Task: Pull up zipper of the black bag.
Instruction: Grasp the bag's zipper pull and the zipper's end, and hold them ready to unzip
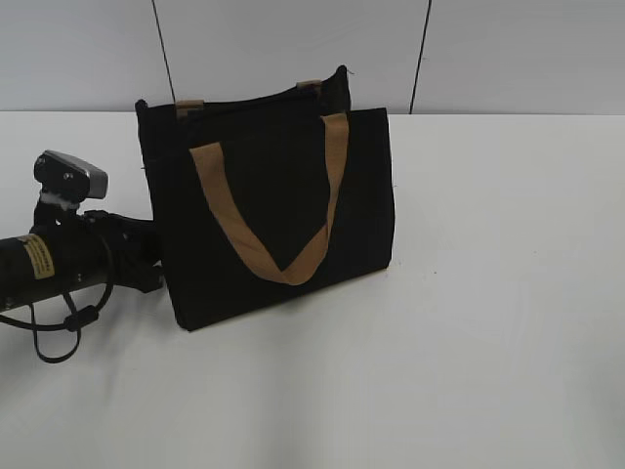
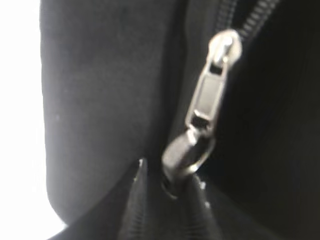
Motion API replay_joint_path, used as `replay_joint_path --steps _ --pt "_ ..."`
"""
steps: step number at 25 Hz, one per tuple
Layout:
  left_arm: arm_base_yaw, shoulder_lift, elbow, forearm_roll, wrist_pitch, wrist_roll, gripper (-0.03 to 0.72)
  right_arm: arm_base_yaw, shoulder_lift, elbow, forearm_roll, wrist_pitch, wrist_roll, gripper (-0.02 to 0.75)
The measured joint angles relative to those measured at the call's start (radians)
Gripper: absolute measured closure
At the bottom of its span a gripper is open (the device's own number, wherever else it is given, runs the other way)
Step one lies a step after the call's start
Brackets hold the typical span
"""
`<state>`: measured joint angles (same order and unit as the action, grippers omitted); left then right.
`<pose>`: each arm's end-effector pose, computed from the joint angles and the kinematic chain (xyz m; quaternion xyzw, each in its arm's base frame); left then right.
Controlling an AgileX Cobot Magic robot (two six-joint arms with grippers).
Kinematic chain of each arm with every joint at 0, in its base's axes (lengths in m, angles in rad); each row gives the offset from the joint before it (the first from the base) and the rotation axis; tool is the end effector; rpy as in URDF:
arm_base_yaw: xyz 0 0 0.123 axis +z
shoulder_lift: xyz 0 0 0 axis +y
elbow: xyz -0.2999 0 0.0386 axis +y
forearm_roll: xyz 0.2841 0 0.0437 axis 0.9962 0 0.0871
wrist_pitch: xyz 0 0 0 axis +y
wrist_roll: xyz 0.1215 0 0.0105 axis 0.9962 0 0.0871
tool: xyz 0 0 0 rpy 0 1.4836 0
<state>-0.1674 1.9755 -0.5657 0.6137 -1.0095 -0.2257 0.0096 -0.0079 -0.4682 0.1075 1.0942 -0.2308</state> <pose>0.3253 -0.1152 0.0678 0.2579 0.7788 -0.2196 0.5280 0.0369 0.0120 0.2670 -0.1062 0.8601 -0.0014 0.4990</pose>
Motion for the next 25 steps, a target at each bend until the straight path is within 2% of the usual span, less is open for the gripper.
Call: replay_joint_path --steps 4,13,18,25 --pt "0.0 0.0 0.0 0.001 0.03 -0.004 0.666 0.0 0.0 0.0 0.0 0.0 0.0 0.414" --pt "0.0 -0.039 0.007 0.002 0.074 -0.025 0.667 0.0 0.0 0.0 0.0 0.0 0.0 0.414" --pt "0.0 -0.234 0.033 0.022 0.209 -0.047 0.667 0.0 0.0 0.0 0.0 0.0 0.0 0.414" --pt "0.0 -0.543 0.033 0.092 0.358 -0.182 0.668 0.0 0.0 0.0 0.0 -0.001 0.0 0.414"
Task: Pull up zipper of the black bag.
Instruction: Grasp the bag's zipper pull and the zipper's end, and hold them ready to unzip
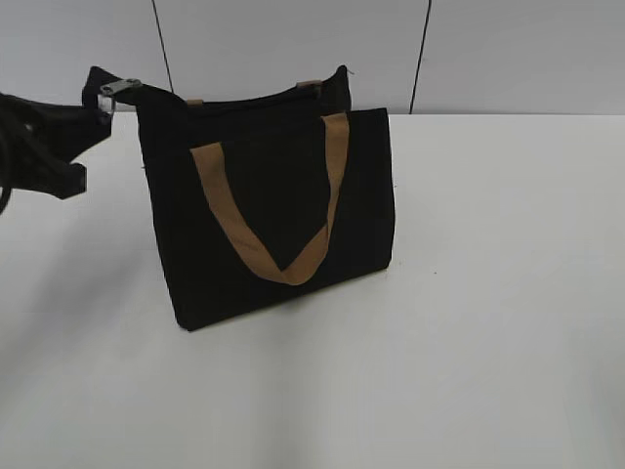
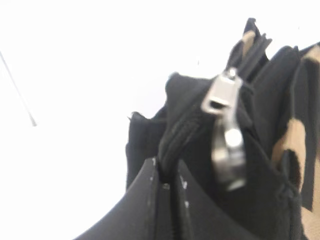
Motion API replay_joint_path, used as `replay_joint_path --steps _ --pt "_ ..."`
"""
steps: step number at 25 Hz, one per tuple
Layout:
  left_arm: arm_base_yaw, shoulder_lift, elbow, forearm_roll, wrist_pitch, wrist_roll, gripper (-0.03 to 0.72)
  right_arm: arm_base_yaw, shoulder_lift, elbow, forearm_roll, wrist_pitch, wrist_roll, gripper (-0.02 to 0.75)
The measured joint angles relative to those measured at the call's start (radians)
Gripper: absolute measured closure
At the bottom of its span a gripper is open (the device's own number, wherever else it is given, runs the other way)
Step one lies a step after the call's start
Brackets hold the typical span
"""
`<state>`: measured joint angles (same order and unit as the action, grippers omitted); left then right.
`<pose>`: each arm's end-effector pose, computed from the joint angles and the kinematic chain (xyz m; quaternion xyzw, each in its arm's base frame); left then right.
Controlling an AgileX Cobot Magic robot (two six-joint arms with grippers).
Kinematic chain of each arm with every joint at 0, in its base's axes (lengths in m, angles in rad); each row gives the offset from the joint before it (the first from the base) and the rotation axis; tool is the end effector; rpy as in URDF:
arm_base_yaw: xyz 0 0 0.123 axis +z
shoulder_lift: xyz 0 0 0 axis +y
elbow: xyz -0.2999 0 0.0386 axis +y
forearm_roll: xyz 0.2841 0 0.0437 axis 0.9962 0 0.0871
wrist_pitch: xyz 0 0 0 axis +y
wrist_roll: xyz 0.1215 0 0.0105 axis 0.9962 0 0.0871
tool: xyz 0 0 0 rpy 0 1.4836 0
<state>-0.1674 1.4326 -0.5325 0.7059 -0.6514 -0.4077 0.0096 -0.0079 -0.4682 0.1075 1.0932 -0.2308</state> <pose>0.3029 -0.0998 0.1981 0.2570 0.7511 -0.1547 0.5881 0.0370 0.0120 0.2671 -0.1062 0.8598 -0.0015 0.4994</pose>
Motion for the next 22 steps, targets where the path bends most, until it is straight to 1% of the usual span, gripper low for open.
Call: replay_joint_path --steps 3,8,22 --pt "0.0 -0.111 -0.004 0.034 0.077 -0.048 0.668 0.0 0.0 0.0 0.0 0.0 0.0 0.414" --pt "0.0 -0.163 -0.049 0.082 0.095 -0.131 0.668 0.0 0.0 0.0 0.0 0.0 0.0 0.414" --pt "-0.002 -0.142 -0.191 0.102 0.091 -0.147 0.668 0.0 0.0 0.0 0.0 0.0 0.0 0.414"
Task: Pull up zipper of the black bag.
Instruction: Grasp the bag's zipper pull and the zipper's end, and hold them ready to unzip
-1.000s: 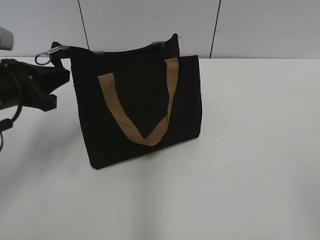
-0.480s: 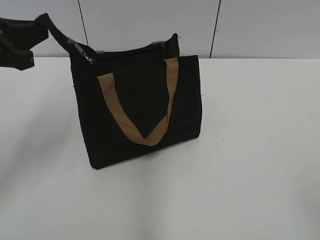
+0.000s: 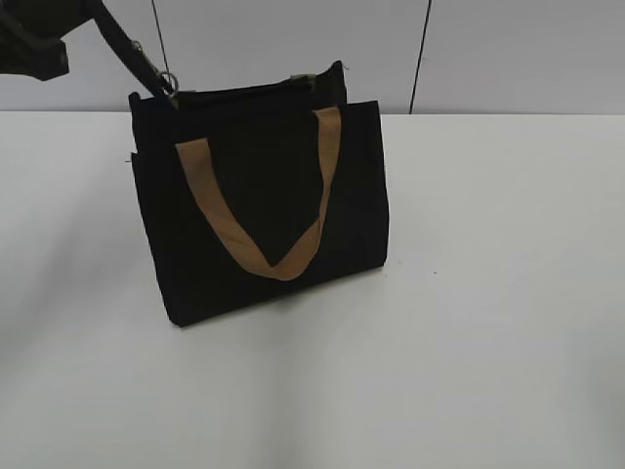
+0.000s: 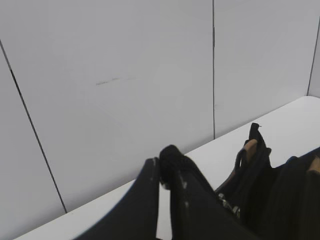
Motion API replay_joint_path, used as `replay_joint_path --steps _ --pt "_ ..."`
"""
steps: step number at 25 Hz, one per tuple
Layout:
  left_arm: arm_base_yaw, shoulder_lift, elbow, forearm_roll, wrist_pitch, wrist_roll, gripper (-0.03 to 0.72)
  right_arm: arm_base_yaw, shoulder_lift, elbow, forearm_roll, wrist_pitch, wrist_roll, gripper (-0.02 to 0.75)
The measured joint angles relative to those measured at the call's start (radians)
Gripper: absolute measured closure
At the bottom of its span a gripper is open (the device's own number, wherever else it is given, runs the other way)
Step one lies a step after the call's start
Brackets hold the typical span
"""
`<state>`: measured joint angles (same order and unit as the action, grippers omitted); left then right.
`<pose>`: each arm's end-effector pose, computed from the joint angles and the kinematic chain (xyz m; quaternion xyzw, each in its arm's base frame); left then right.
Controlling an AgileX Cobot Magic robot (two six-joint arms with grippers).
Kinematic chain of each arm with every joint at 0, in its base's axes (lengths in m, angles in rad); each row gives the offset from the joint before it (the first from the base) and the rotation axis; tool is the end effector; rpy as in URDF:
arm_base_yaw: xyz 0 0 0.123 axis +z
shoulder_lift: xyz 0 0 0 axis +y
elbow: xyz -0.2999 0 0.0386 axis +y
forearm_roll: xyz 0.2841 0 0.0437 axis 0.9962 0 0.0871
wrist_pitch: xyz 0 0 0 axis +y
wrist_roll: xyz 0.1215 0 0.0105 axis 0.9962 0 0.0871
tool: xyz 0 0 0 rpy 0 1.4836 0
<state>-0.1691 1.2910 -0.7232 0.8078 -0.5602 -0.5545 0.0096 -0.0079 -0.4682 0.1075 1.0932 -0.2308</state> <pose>0.3171 -0.1016 0.2978 0.2528 0.6849 -0.1429 0.6683 0.0370 0.0120 0.2671 -0.1062 0.8598 -0.0015 0.4994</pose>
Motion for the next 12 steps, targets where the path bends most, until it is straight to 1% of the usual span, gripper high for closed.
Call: replay_joint_path --steps 12 --pt "-0.003 0.007 0.0 0.025 -0.03 0.0 0.668 0.0 0.0 0.0 0.0 0.0 0.0 0.414"
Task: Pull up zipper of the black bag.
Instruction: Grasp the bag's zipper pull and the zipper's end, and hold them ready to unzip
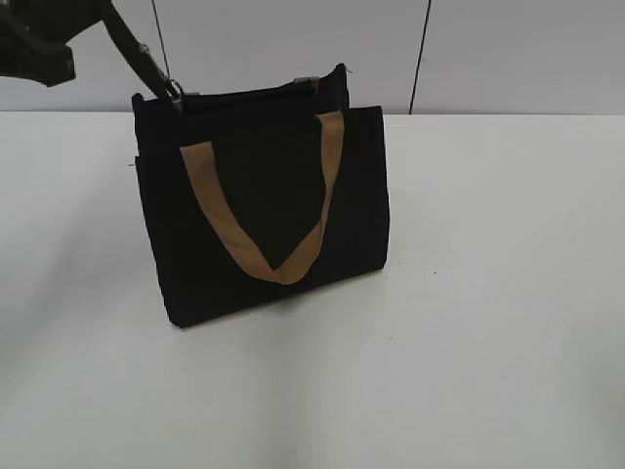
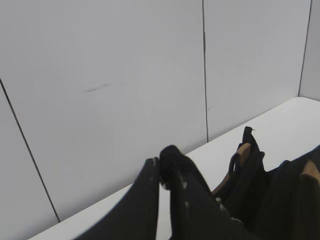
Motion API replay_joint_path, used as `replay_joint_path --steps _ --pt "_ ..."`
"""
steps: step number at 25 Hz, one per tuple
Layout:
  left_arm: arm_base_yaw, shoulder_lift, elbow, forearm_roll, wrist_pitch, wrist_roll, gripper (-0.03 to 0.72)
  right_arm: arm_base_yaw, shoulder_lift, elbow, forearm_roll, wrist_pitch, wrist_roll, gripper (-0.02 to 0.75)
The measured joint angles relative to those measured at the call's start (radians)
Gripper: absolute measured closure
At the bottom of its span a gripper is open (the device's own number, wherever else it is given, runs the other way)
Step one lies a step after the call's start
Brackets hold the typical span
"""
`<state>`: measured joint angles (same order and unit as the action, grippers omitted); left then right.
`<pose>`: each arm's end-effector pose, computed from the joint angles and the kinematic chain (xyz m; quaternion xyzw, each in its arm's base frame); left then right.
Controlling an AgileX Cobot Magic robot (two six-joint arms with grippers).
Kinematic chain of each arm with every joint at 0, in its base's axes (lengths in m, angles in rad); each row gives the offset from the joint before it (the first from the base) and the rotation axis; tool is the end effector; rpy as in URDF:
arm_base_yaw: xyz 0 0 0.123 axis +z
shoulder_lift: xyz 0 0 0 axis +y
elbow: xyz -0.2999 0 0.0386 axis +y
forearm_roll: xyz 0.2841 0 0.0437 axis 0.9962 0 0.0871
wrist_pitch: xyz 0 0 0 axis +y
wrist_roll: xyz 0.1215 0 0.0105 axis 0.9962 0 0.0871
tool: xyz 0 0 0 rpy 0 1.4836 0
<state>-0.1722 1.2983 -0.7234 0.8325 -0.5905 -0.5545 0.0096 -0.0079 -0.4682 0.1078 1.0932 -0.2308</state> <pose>0.3161 -0.1059 0.2972 0.2686 0.6760 -0.1492 0.6698 0.0370 0.0120 0.2671 -0.1062 0.8598 -0.0013 0.4995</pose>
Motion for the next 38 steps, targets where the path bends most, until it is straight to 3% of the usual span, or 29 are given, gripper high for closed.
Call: replay_joint_path --steps 20,31,34,38 --pt "0.0 0.038 -0.013 0.018 -0.023 0.0 0.669 0.0 0.0 0.0 0.127 -0.007 0.007 0.433" --pt "0.0 0.149 -0.164 0.142 -0.012 -0.037 0.669 0.0 0.0 0.0 0.148 -0.022 -0.005 0.435" --pt "0.0 0.185 -0.214 0.183 -0.011 -0.063 0.669 0.0 0.018 -0.004 0.218 -0.036 -0.085 0.435" --pt "0.0 0.208 -0.269 0.262 -0.018 -0.134 0.669 0.0 0.131 -0.011 0.395 -0.141 -0.284 0.435"
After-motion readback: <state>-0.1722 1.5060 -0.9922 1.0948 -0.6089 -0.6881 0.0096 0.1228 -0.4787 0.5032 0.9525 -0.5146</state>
